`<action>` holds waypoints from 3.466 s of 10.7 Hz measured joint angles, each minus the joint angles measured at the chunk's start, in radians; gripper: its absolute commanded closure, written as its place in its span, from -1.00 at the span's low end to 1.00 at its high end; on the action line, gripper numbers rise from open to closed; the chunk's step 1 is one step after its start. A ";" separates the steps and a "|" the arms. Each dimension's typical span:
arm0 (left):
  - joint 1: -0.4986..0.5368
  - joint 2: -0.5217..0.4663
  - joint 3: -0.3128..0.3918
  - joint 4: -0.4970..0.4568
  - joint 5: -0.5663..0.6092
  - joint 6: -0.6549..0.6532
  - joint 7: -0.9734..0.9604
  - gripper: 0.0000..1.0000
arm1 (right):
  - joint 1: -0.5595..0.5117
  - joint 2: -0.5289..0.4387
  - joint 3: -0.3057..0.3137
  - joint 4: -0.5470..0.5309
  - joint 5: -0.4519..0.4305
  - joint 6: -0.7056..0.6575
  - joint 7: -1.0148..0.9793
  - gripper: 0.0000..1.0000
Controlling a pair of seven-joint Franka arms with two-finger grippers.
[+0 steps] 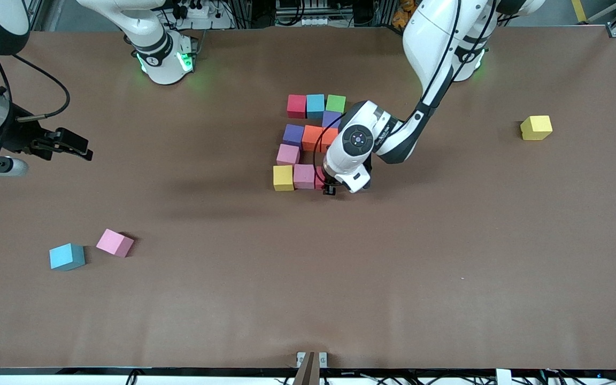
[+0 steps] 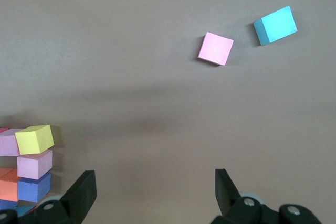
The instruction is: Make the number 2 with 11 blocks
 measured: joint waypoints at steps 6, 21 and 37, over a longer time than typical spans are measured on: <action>0.003 0.001 0.000 0.004 0.000 0.001 0.031 -1.00 | 0.000 0.001 -0.005 -0.001 -0.002 0.000 0.000 -1.00; 0.226 -0.306 -0.095 0.029 0.330 -0.238 0.898 -1.00 | 0.001 0.001 -0.006 -0.002 -0.003 -0.003 0.000 -1.00; 0.463 -0.675 0.124 0.159 0.263 -0.856 1.992 -1.00 | 0.002 -0.005 -0.005 -0.002 -0.003 -0.042 0.007 -1.00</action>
